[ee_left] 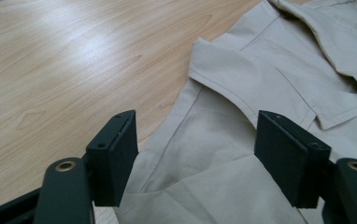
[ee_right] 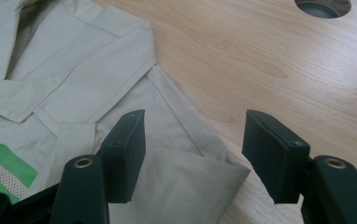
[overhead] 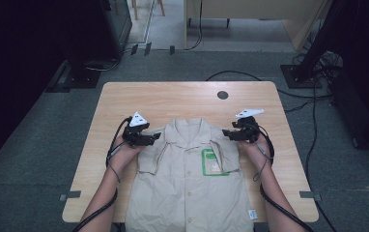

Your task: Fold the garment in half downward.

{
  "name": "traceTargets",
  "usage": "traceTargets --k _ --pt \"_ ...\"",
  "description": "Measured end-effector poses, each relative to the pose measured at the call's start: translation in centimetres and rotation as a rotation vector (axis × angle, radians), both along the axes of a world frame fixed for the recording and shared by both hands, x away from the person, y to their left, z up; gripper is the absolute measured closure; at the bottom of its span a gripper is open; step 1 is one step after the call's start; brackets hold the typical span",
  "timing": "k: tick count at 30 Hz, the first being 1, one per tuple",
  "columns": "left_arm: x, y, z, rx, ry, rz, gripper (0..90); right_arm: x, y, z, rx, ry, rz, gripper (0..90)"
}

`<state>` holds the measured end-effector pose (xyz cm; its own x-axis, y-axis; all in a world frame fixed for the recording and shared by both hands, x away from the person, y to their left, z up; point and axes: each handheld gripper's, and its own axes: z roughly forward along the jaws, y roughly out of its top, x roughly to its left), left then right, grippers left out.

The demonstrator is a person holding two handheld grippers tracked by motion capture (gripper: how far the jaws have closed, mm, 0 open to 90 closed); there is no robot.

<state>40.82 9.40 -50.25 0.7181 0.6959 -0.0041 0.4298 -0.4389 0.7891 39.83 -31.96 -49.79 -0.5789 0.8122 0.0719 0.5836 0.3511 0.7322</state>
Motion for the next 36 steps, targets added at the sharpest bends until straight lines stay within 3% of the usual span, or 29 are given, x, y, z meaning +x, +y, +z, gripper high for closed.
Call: traceTargets --k 8,16,20,30,36 --pt "0.3 -0.4 -0.3 -0.011 0.039 -0.031 29.1 0.4 0.1 -0.1 0.008 -0.001 0.0 39.1" --pt "0.9 -0.6 -0.7 0.013 0.037 -0.036 29.2 0.8 0.9 -0.2 -0.016 -0.006 0.016 35.7" --pt "1.1 -0.8 -0.9 0.052 0.032 -0.049 29.2 1.1 1.2 -0.2 -0.024 -0.009 0.025 35.9" --pt "1.8 -1.2 -1.0 0.061 0.029 -0.055 30.2 1.8 1.5 -0.3 -0.025 -0.024 0.042 35.9" --pt "2.2 -1.5 -0.9 0.072 0.029 -0.057 31.1 1.9 1.9 -0.5 -0.051 -0.044 0.057 35.0"
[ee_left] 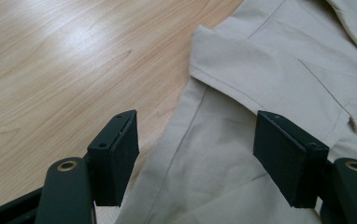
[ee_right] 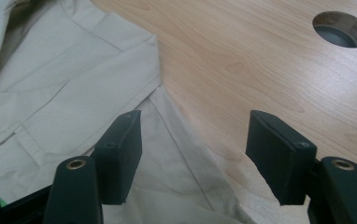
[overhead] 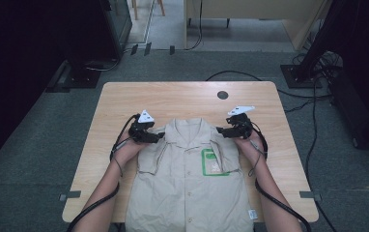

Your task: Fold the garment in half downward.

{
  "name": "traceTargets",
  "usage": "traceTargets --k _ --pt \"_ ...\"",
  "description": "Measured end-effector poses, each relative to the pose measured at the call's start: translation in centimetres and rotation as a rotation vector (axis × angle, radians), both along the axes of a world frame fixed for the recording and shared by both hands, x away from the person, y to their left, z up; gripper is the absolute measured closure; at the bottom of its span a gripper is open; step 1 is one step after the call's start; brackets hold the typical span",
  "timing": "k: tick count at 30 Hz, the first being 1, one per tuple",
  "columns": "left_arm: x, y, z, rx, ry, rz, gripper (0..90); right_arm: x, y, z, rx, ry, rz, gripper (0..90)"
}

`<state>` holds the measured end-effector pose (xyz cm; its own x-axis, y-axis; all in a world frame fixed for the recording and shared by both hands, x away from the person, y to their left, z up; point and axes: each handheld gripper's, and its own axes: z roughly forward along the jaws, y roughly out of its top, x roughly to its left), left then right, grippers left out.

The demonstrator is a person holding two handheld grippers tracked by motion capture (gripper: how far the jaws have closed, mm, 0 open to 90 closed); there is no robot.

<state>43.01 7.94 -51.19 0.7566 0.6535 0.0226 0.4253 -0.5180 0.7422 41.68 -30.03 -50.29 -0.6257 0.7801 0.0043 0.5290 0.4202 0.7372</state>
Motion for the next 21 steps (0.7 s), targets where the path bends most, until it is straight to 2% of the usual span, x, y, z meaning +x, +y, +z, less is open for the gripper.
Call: traceTargets --k 3,5,11,15,18,21 --pt "0.2 -0.1 0.0 0.013 -0.003 -0.007 31.2 0.2 0.1 -0.1 0.002 0.001 0.001 34.5" --pt "0.4 0.0 0.1 0.001 0.007 -0.008 31.9 0.3 0.2 -0.1 0.006 -0.002 0.007 34.6" --pt "0.7 0.0 0.1 0.019 0.019 -0.012 32.6 0.5 0.6 -0.1 -0.003 0.002 0.019 35.2" --pt "0.9 -0.5 0.3 0.042 0.01 -0.014 33.3 0.9 0.8 -0.1 -0.012 0.011 0.017 35.4" --pt "1.0 -0.9 0.2 0.076 0.009 -0.012 33.5 1.1 1.0 -0.2 -0.024 0.014 0.009 36.9" --pt "1.1 -0.9 0.0 0.075 0.016 -0.007 33.7 1.3 1.2 -0.2 -0.026 0.015 0.006 36.9"
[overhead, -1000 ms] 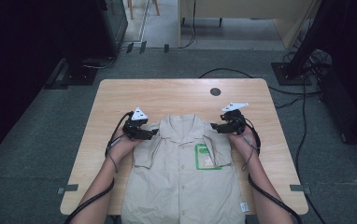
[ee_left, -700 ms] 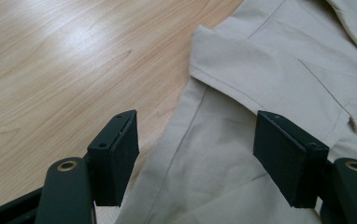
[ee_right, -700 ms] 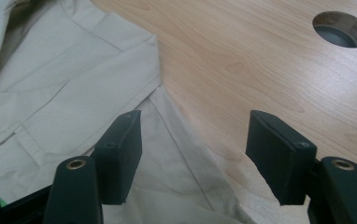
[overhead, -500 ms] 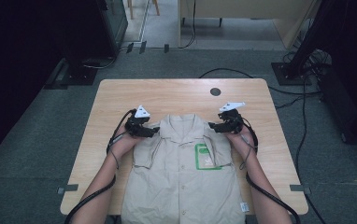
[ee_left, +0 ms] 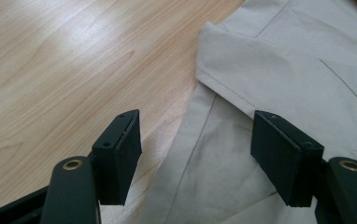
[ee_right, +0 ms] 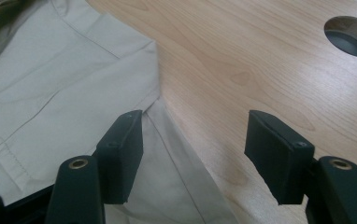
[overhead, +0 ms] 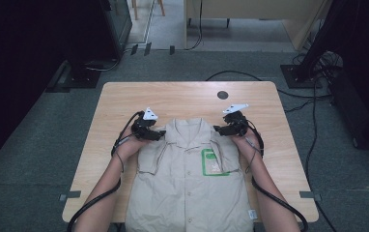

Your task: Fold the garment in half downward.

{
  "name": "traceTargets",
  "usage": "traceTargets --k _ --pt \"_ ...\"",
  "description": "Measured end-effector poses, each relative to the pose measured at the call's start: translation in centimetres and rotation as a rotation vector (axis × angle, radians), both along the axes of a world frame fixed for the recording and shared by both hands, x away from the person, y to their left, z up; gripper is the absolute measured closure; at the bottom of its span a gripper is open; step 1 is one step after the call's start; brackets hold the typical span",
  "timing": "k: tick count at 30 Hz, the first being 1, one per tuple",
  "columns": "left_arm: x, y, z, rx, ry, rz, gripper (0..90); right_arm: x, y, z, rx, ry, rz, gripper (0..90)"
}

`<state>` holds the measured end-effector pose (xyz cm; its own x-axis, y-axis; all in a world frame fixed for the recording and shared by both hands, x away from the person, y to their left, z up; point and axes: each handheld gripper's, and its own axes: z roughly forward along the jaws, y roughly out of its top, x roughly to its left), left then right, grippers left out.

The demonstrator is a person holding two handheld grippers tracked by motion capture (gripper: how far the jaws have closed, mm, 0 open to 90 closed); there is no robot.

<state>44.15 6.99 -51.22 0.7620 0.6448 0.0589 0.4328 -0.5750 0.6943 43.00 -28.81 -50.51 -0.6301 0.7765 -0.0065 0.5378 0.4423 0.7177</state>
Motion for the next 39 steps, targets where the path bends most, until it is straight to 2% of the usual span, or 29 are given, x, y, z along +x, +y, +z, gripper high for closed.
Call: traceTargets --k 2,6,16,23,28,36,39 --pt "0.1 0.0 -0.2 -0.005 0.006 0.002 35.9 0.1 0.2 0.0 -0.008 -0.001 0.006 40.1" --pt "0.4 0.4 -0.4 -0.032 0.02 0.016 35.9 0.2 0.4 0.1 -0.013 -0.005 0.008 39.5" --pt "0.4 -0.6 -0.1 -0.018 0.038 -0.012 40.8 0.6 1.1 -0.3 -0.033 0.02 0.018 39.0" --pt "0.5 -0.7 -0.2 -0.039 0.049 -0.018 45.3 0.9 1.7 -0.6 -0.074 0.037 0.035 40.0" --pt "0.4 -1.0 -0.1 -0.034 0.054 -0.033 52.1 1.2 1.4 -0.8 -0.031 0.073 0.027 42.0" --pt "-0.2 -1.0 -0.3 -0.065 0.04 -0.038 67.8 0.4 1.4 -1.0 -0.004 0.033 0.093 64.4" --pt "-0.4 -1.2 -0.4 -0.075 0.041 -0.034 74.9 0.2 1.4 -1.1 0.004 0.029 0.089 74.7"
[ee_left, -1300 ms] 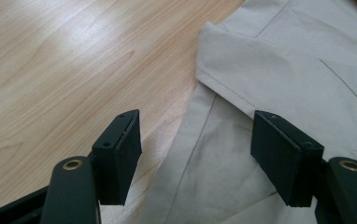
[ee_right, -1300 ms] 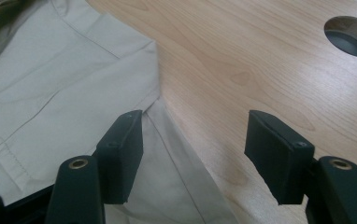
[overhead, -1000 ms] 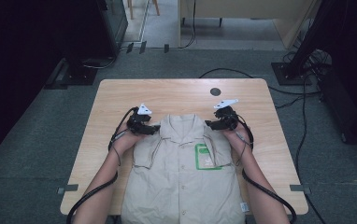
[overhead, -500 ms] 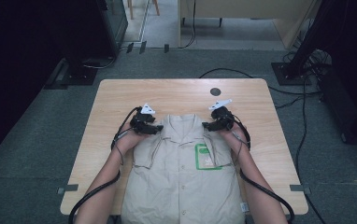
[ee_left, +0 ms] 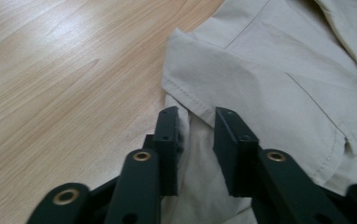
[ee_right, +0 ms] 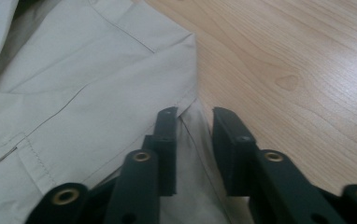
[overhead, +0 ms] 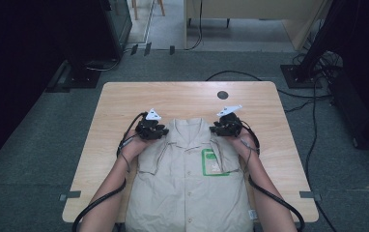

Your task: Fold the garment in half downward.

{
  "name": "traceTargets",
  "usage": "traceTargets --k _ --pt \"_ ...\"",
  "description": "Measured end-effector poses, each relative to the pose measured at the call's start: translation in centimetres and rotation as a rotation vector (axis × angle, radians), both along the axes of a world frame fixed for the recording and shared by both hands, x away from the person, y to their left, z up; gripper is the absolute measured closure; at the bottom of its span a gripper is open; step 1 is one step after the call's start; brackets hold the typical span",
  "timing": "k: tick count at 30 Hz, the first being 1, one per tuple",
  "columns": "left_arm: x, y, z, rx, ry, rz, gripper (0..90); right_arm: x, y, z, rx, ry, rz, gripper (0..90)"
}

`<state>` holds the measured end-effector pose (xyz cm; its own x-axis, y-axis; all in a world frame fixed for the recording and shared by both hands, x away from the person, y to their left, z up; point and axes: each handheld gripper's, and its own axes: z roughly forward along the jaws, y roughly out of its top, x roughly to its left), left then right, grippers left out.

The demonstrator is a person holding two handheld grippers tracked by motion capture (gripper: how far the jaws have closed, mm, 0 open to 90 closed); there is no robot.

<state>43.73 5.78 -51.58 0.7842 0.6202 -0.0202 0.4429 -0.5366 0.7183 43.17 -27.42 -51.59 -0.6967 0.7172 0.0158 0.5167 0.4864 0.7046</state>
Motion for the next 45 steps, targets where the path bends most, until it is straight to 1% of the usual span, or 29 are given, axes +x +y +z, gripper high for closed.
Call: traceTargets --k 2,5,6,9,12,14,15,16,19,20,23,26,30,33,35,37,39,42,45 --pt "-0.1 -0.1 -0.1 -0.007 -0.002 0.001 79.8 -0.1 0.2 0.1 -0.005 0.002 -0.005 81.3" --pt "-0.2 0.0 -0.3 -0.046 0.005 0.013 86.0 -0.3 0.6 0.0 -0.012 -0.005 -0.011 88.2" --pt "-0.3 0.1 -0.4 -0.059 0.009 0.019 87.3 -0.3 0.7 0.0 -0.014 -0.007 -0.016 88.8" --pt "-0.3 0.2 -0.5 -0.08 0.014 0.031 88.7 -0.5 0.8 0.0 -0.017 -0.013 -0.031 89.5" --pt "-0.3 0.4 -0.6 -0.102 0.025 0.046 89.2 -0.5 0.6 -0.1 0.008 -0.004 -0.04 89.8" --pt "-0.4 0.2 -0.5 -0.089 0.001 0.049 89.6 -0.5 0.5 -0.1 0.011 -0.006 -0.043 89.8" --pt "-0.4 0.2 -0.5 -0.089 0.001 0.049 89.7 -0.5 0.5 -0.1 0.011 -0.006 -0.043 89.8" --pt "-0.5 0.2 -0.4 -0.09 -0.004 0.05 89.7 -0.6 0.5 0.0 0.009 -0.016 -0.044 89.8" --pt "-0.5 0.2 -0.1 -0.114 -0.014 0.055 89.8 -0.8 0.5 0.1 0.02 -0.03 -0.052 89.8" --pt "-0.6 0.2 0.1 -0.116 -0.021 0.058 89.8 -0.9 0.5 0.2 0.022 -0.038 -0.058 89.8" --pt "-0.8 0.3 0.4 -0.126 -0.043 0.055 89.8 -1.0 0.2 0.5 0.048 -0.059 -0.062 89.8" --pt "-0.7 0.4 0.7 -0.151 -0.047 0.062 89.8 -1.2 0.2 0.9 0.05 -0.075 -0.066 89.8" --pt "-0.8 0.5 1.2 -0.168 -0.071 0.07 89.8 -1.4 0.1 1.8 0.065 -0.104 -0.075 89.8" --pt "-0.8 0.6 1.7 -0.179 -0.083 0.074 89.8 -1.4 0.1 2.6 0.067 -0.119 -0.075 89.8" --pt "-0.8 0.7 2.3 -0.192 -0.094 0.082 89.8 -1.5 0.1 3.3 0.068 -0.143 -0.078 89.7" --pt "-0.9 0.9 2.9 -0.207 -0.11 0.09 89.8 -1.6 0.1 4.1 0.075 -0.169 -0.085 89.8" --pt "-1.0 0.9 3.7 -0.216 -0.137 0.092 89.8 -1.7 0.2 5.0 0.077 -0.195 -0.088 89.8" --pt "-1.0 1.0 5.0 -0.223 -0.17 0.094 89.8 -2.0 0.3 6.5 0.07 -0.242 -0.087 89.8" --pt "-1.0 1.1 6.3 -0.236 -0.195 0.1 89.8 -2.3 0.3 8.1 0.086 -0.274 -0.089 89.8"
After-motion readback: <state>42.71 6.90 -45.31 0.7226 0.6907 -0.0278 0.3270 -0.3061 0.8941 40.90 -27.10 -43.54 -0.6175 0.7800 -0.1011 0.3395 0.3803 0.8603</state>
